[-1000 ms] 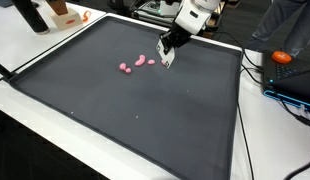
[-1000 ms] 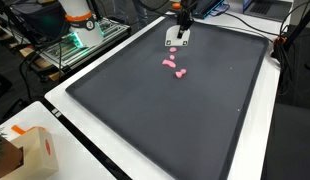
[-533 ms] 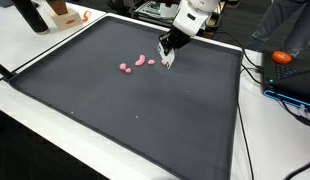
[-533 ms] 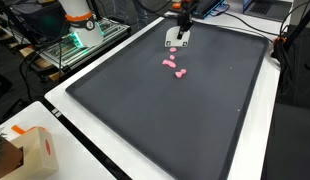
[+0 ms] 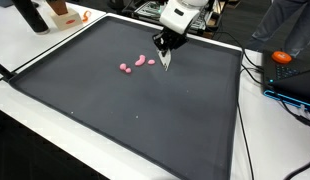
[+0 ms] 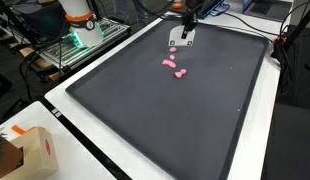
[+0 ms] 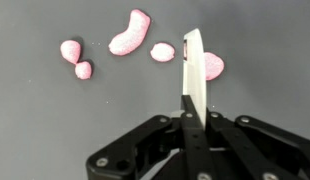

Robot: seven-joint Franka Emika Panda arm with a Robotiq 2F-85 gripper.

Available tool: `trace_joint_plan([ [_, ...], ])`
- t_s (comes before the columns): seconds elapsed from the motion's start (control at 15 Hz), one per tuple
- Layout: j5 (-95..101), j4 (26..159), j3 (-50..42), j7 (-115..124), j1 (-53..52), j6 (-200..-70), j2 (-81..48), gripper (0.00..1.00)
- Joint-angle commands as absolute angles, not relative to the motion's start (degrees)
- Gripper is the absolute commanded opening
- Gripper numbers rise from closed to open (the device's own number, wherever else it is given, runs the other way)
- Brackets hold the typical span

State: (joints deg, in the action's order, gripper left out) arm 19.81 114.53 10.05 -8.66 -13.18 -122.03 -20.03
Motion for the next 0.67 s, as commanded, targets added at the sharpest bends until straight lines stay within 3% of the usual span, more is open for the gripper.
trace_joint_plan([
  [0.0, 15.76, 111.54, 9.89, -11.07, -11.21, -120.80, -21.14, 0.01],
  [0.6, 7.45, 106.34, 8.08, -13.05, -5.72, -121.12, -21.39, 0.01],
])
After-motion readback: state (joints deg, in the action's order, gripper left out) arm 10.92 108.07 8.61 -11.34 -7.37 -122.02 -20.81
